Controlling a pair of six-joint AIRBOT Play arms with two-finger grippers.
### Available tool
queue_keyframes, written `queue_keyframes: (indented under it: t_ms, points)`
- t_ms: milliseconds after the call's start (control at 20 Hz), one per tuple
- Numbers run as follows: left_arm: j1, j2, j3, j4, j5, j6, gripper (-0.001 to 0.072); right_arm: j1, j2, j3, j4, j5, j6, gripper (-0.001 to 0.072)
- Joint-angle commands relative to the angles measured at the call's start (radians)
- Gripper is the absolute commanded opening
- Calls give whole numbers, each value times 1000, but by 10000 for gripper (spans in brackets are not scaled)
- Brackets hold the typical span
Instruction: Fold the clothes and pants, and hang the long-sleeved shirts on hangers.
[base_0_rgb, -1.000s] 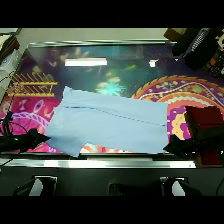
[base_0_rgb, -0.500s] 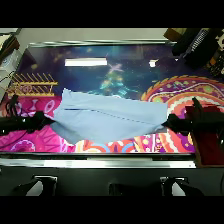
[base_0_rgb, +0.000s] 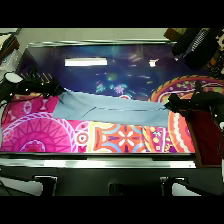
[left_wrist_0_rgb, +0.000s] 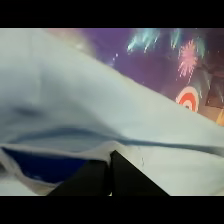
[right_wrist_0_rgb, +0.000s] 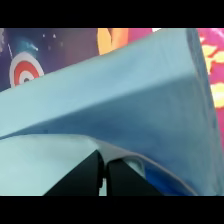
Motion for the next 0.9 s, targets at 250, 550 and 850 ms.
queue_keyframes:
  t_ms: [250, 550, 850]
  points:
    - [-25, -345, 317, 1, -29, -56, 15, 2, -105, 23, -1, 116, -18, 41]
    - [-21, -385, 322, 1, -31, -55, 282, 1, -142, 23, -4, 123, -13, 129]
    - [7, -269, 459, 100, -141, -48, 555, -139, -95, 173, -49, -201, 11, 555]
